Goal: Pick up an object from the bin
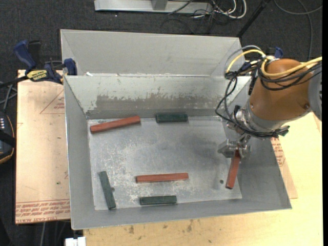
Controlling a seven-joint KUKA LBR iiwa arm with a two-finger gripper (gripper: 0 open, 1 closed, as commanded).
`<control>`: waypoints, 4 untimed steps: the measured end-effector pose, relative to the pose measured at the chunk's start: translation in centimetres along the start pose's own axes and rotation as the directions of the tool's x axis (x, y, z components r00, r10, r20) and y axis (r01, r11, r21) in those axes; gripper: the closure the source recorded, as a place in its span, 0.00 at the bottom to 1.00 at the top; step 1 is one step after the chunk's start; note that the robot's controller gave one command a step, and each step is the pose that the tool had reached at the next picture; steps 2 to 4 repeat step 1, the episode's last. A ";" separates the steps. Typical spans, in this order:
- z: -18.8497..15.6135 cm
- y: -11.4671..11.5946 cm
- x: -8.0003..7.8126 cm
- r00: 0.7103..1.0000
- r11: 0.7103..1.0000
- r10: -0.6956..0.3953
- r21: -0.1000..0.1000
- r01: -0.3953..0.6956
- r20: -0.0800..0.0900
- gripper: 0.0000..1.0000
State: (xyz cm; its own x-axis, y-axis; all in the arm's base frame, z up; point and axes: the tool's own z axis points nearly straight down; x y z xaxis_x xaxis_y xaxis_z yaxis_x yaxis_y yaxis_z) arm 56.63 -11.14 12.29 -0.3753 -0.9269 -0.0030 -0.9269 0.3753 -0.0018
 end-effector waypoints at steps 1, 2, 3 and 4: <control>-1.1 0.0 -0.1 1.000 1.000 0.001 0.003 -0.001 0.000 1.00; -1.1 0.0 -0.1 1.000 1.000 0.001 0.003 -0.001 0.000 1.00; -1.1 0.0 -0.1 1.000 1.000 0.001 0.003 -0.001 0.000 1.00; -1.1 0.0 -0.1 1.000 1.000 0.001 0.003 -0.001 0.000 1.00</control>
Offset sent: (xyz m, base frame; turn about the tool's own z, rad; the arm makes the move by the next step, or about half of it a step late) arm -0.0001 -0.0001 0.0282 0.0000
